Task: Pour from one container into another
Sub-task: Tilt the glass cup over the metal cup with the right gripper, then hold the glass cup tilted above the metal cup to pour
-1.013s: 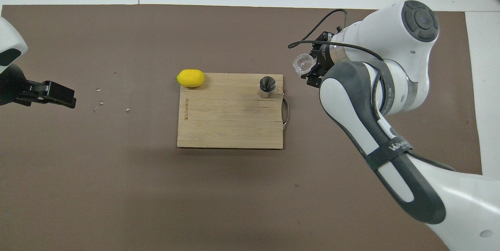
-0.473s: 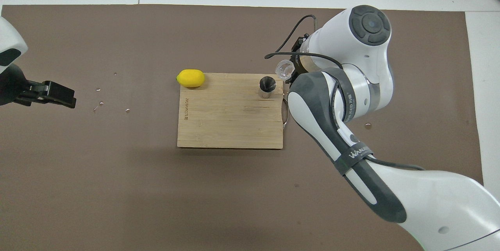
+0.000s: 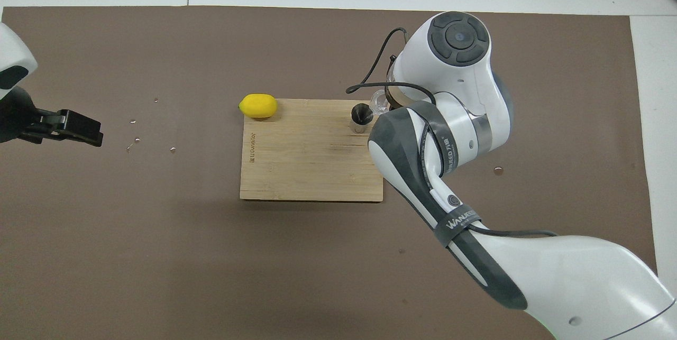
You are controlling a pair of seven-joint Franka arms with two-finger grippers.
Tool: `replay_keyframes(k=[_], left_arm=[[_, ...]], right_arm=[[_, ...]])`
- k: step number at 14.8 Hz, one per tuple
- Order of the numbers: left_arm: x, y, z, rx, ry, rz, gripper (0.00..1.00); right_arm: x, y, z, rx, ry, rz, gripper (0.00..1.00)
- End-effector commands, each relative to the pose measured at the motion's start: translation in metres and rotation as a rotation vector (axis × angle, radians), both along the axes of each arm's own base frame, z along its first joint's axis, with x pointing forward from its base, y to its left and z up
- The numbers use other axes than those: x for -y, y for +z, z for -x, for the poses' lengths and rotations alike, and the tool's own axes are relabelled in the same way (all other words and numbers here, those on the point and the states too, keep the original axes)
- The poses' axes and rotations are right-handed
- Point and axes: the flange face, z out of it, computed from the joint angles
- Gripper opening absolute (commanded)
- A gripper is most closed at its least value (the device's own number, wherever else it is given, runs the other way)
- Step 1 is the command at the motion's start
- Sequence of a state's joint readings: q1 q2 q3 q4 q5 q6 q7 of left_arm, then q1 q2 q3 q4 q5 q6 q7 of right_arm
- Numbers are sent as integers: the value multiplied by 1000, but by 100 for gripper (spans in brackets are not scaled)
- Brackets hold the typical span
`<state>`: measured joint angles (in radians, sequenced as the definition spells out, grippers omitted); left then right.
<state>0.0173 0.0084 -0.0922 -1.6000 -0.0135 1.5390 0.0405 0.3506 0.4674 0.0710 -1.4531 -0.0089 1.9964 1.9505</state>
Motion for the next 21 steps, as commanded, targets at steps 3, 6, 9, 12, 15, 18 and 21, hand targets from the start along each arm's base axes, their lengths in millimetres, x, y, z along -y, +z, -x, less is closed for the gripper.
replay_keyframes(k=[3, 6, 9, 12, 15, 18, 21], left_arm=[[-1, 2, 7, 14, -5, 7, 100], [-1, 2, 7, 14, -7, 7, 100], [-1, 2, 7, 12, -5, 7, 100], [-1, 2, 7, 14, -7, 7, 100], [-1, 2, 7, 14, -5, 7, 100], [-1, 2, 7, 14, -5, 7, 100], [-1, 2, 7, 14, -7, 7, 100]], right_arm=[[-9, 3, -1, 23, 19, 61, 0], [-19, 6, 3, 41, 48, 87, 0], [-21, 10, 1, 75, 70, 117, 0], [-30, 11, 5, 87, 98, 136, 0], [-30, 12, 6, 96, 110, 153, 0], [-33, 13, 8, 104, 126, 182, 0], [-39, 15, 11, 113, 144, 196, 0]])
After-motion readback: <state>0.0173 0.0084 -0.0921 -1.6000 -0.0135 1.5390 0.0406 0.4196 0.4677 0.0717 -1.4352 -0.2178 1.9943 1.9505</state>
